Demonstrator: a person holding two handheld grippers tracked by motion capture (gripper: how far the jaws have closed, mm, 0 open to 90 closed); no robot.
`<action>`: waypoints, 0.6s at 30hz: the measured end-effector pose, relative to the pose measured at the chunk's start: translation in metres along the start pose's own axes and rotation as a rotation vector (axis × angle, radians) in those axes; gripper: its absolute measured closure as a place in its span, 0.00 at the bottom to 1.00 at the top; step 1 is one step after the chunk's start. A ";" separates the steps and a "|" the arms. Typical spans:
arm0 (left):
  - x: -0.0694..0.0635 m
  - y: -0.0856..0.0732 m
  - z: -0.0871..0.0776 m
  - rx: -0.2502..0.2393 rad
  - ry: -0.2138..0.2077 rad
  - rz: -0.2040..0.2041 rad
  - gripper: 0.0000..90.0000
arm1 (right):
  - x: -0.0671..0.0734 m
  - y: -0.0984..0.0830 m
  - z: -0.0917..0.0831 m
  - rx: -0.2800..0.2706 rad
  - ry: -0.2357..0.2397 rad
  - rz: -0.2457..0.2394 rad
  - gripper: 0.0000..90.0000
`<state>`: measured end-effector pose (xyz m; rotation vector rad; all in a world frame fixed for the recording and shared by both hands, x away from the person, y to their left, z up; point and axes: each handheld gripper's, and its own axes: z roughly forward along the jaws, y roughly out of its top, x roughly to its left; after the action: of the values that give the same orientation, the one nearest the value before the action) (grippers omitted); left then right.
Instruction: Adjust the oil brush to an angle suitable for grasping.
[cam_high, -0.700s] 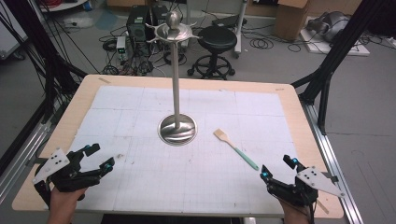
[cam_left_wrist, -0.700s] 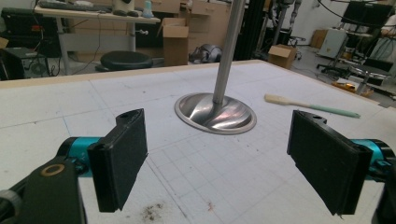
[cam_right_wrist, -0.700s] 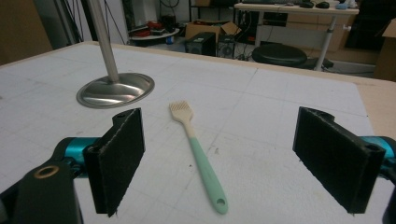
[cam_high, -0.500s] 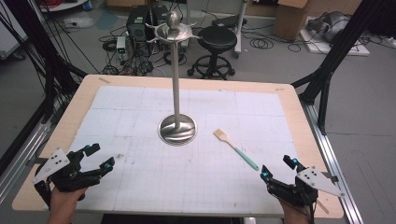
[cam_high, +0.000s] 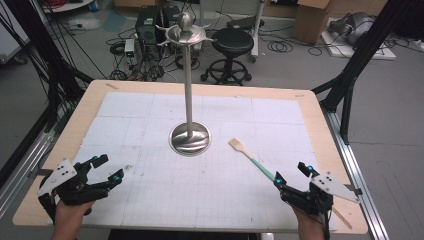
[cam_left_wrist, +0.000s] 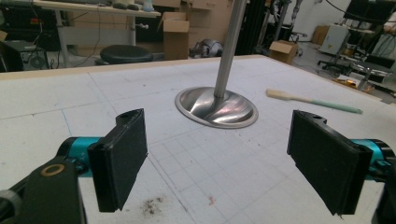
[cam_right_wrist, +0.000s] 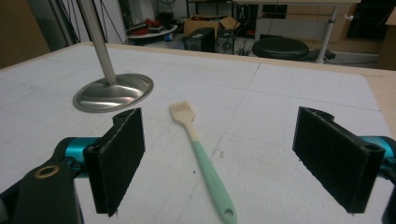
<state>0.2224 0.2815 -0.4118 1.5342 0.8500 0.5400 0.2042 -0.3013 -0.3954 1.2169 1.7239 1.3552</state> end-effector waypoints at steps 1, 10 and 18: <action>-0.001 0.000 0.000 0.003 -0.001 0.003 0.23 | 0.001 0.002 0.010 0.018 -0.004 0.006 0.30; -0.002 -0.001 0.003 0.023 -0.011 0.016 0.23 | 0.001 0.007 0.068 0.158 0.012 0.012 0.93; -0.001 -0.001 0.003 0.028 -0.013 0.016 0.23 | 0.001 0.005 0.129 0.309 -0.015 0.102 0.99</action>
<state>0.2238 0.2784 -0.4134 1.5695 0.8385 0.5312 0.3184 -0.2511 -0.4266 1.4966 1.9352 1.1601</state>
